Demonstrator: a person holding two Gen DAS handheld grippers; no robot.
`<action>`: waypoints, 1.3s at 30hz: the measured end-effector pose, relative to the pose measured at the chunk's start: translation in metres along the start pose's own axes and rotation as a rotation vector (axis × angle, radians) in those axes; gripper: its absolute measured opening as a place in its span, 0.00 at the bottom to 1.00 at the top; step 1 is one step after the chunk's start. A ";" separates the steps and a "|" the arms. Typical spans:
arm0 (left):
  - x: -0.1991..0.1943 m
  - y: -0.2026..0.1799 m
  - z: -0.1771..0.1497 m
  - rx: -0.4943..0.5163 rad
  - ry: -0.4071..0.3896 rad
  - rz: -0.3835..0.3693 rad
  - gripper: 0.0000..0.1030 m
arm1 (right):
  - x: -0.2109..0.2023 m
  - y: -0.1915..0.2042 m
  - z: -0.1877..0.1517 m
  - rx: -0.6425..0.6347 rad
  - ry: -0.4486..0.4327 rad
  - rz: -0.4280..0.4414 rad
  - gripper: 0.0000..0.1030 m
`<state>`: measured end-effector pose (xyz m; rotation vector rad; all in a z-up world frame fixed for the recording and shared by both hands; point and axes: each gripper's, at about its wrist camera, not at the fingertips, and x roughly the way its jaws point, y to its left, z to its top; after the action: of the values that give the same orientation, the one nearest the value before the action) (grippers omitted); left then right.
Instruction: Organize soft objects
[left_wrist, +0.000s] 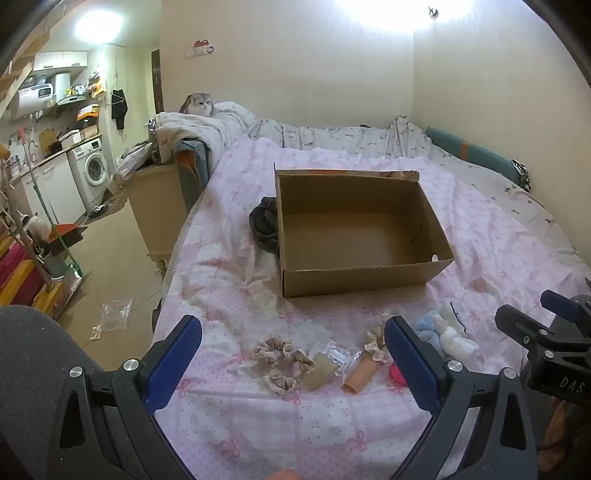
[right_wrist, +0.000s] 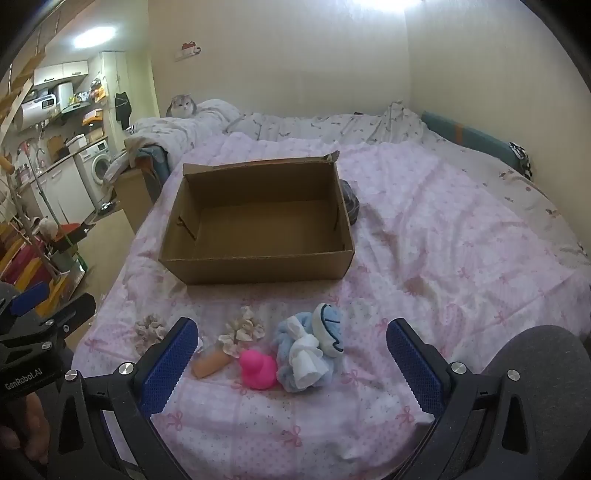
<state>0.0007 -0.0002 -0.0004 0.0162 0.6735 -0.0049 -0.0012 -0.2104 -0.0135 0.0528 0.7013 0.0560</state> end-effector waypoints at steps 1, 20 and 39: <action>0.000 0.000 0.000 -0.002 -0.005 -0.002 0.96 | 0.000 0.000 0.000 0.000 -0.001 0.000 1.00; -0.001 0.000 0.000 -0.001 -0.009 -0.001 0.96 | 0.000 0.000 0.000 0.000 -0.002 -0.002 1.00; 0.000 0.000 0.000 -0.003 -0.009 -0.001 0.96 | -0.001 0.001 0.000 -0.003 -0.004 -0.004 1.00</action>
<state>0.0002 -0.0001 -0.0002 0.0135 0.6649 -0.0051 -0.0021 -0.2095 -0.0129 0.0482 0.6969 0.0533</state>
